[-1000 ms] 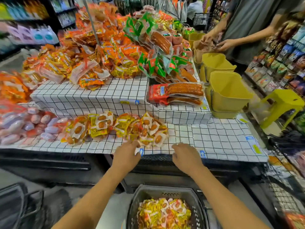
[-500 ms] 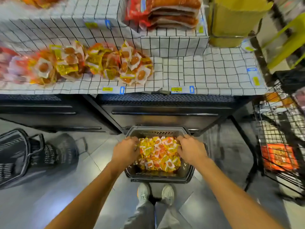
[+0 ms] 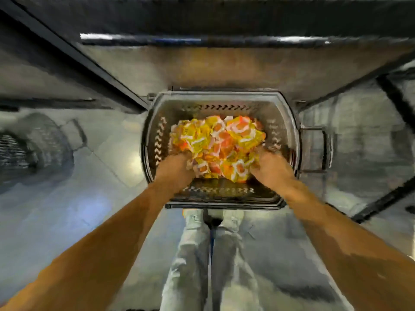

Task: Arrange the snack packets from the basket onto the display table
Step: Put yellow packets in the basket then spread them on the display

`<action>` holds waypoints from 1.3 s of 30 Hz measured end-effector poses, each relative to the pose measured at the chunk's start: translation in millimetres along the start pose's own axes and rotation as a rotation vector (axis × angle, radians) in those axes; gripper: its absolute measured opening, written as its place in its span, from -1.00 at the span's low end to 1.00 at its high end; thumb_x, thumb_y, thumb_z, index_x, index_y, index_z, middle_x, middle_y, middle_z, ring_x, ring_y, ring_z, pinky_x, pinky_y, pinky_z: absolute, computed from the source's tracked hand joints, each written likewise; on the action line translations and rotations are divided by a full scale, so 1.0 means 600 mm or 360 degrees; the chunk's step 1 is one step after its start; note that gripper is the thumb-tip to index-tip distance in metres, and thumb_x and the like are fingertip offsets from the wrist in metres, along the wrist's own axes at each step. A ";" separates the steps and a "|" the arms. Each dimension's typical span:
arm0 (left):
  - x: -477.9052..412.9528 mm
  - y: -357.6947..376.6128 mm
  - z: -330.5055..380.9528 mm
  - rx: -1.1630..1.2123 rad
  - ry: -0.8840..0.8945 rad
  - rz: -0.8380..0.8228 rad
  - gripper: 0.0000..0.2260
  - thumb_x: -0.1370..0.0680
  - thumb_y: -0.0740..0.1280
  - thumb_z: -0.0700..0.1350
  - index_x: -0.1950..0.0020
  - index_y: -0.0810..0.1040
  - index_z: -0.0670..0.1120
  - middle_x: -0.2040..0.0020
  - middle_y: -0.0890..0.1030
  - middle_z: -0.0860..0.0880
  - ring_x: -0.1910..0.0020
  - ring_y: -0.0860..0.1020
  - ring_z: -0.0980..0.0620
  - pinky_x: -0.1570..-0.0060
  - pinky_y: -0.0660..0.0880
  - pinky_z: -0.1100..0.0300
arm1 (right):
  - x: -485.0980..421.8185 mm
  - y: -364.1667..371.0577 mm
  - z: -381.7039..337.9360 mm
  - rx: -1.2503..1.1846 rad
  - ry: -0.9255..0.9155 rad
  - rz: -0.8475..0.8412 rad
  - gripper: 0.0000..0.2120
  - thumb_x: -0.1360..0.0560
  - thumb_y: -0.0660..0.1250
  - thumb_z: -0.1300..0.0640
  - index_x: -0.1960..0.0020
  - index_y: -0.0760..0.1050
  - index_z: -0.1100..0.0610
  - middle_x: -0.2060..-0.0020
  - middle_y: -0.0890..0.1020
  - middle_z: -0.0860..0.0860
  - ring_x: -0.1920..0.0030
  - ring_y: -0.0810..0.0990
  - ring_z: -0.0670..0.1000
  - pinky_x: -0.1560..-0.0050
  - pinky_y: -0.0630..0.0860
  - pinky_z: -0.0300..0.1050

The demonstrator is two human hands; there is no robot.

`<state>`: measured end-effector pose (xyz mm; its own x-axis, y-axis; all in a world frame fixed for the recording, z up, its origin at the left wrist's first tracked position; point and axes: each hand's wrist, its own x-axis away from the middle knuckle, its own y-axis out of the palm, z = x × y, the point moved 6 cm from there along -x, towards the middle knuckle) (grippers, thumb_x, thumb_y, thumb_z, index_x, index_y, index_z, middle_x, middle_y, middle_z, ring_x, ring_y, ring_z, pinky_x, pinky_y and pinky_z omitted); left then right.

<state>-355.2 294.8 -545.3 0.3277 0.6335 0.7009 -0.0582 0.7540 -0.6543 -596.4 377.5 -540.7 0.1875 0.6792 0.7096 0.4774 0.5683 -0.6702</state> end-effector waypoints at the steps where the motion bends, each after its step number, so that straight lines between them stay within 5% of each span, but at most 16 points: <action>1: -0.037 0.026 -0.016 -0.0023 0.0000 -0.0013 -0.53 -0.48 0.28 0.21 -0.35 0.46 0.09 -0.33 0.51 -0.08 -0.24 0.53 -0.21 -0.18 0.52 -0.06 | -0.035 0.021 0.008 -0.0001 0.0042 -0.0011 -0.46 -0.56 0.29 -0.08 -0.44 0.31 0.15 -0.29 0.51 0.21 -0.25 0.51 0.28 -0.10 0.55 0.10; 4: -0.159 0.098 -0.058 -0.0255 0.0036 0.0047 -0.34 -0.40 0.15 0.35 -0.49 0.26 0.22 -0.51 0.32 -0.02 -0.48 0.30 -0.17 -0.39 0.35 -0.09 | -0.143 0.079 0.037 -0.0022 0.0121 0.0089 -0.37 -0.54 0.33 -0.16 -0.47 0.27 0.14 -0.40 0.37 0.16 -0.36 0.41 0.25 -0.17 0.52 0.12; 8: -0.265 0.150 -0.070 -0.0287 0.0002 0.0142 -0.12 -0.42 0.39 0.29 -0.60 -0.01 0.13 -0.61 -0.08 -0.16 -0.57 -0.10 -0.25 -0.49 0.05 -0.19 | -0.263 0.146 0.072 -0.0070 0.0111 0.0243 -0.12 -0.48 0.36 -0.25 -0.61 0.00 0.03 -0.55 0.11 0.13 -0.51 0.15 0.27 -0.40 0.34 0.20; 12: -0.332 0.202 -0.090 -0.0272 -0.0036 0.0207 0.03 -0.31 0.47 0.33 -0.58 -0.10 0.22 -0.60 -0.20 -0.13 -0.55 -0.11 -0.31 -0.41 0.19 -0.33 | -0.340 0.193 0.081 0.0041 0.0162 0.0291 0.07 -0.39 0.41 -0.33 -0.61 -0.18 -0.04 -0.60 -0.04 0.04 -0.55 0.00 0.26 -0.41 0.27 0.30; 17: -0.346 0.196 -0.092 -0.0351 0.0056 0.0558 -0.24 -0.40 0.45 0.21 -0.49 0.15 0.16 -0.48 0.09 -0.16 -0.42 0.15 -0.29 -0.10 0.47 -0.30 | -0.380 0.194 0.089 0.0096 0.0197 0.0595 -0.19 -0.42 0.49 -0.13 -0.51 0.16 0.03 -0.40 0.35 0.04 -0.38 0.30 0.17 -0.17 0.47 0.29; 23: -0.302 0.150 -0.111 0.0087 0.0055 0.0549 -0.50 -0.39 0.46 0.02 -0.28 0.41 0.03 -0.29 0.32 -0.15 -0.25 0.35 -0.24 -0.09 0.50 -0.17 | -0.334 0.146 0.084 -0.0216 0.0187 0.0771 -0.58 -0.48 0.45 -0.03 -0.29 0.48 0.06 -0.27 0.53 0.04 -0.25 0.45 0.20 -0.02 0.53 0.14; 29: -0.174 0.020 -0.085 0.0436 0.0028 0.0600 -0.59 -0.41 0.50 -0.08 -0.23 0.53 0.00 -0.07 0.42 -0.03 0.05 0.51 -0.02 -0.02 0.48 0.16 | -0.204 0.023 0.063 -0.0506 0.0174 0.0807 -0.63 -0.43 0.47 -0.09 -0.15 0.57 0.06 -0.02 0.66 0.12 -0.08 0.60 0.24 0.03 0.55 0.06; 32: -0.079 -0.057 -0.044 0.0599 0.0098 0.0621 -0.64 -0.43 0.50 -0.16 -0.19 0.53 -0.07 0.04 0.43 0.10 -0.10 0.51 -0.15 -0.14 0.49 0.00 | -0.113 -0.057 0.040 -0.0690 0.0130 0.0803 -0.66 -0.40 0.50 -0.15 -0.03 0.58 0.04 0.08 0.69 0.08 0.01 0.65 0.19 0.10 0.52 0.00; 34: -0.011 -0.116 -0.005 0.0662 0.0141 0.0652 -0.63 -0.45 0.48 -0.17 -0.24 0.52 -0.10 -0.10 0.50 -0.01 -0.20 0.48 -0.20 -0.19 0.47 0.00 | -0.044 -0.111 0.018 -0.0838 0.0107 0.0781 -0.66 -0.38 0.50 -0.17 0.01 0.60 0.05 0.14 0.71 0.04 0.05 0.67 0.12 0.13 0.52 -0.07; 39: 0.156 -0.281 0.083 0.0590 0.0079 0.0740 -0.60 -0.38 0.49 -0.07 -0.21 0.57 0.10 0.01 0.45 0.12 -0.08 0.51 -0.01 -0.08 0.44 0.15 | 0.145 -0.273 -0.051 -0.0983 -0.0052 0.0804 -0.54 -0.26 0.37 -0.30 0.05 0.63 0.03 0.17 0.72 -0.03 0.06 0.68 0.04 0.12 0.51 -0.13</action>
<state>-361.6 235.6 -355.7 0.2323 0.9095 0.3448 -0.5285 0.4156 -0.7402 -632.3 329.2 -362.8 0.4873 0.8047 0.3391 0.7325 -0.1653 -0.6603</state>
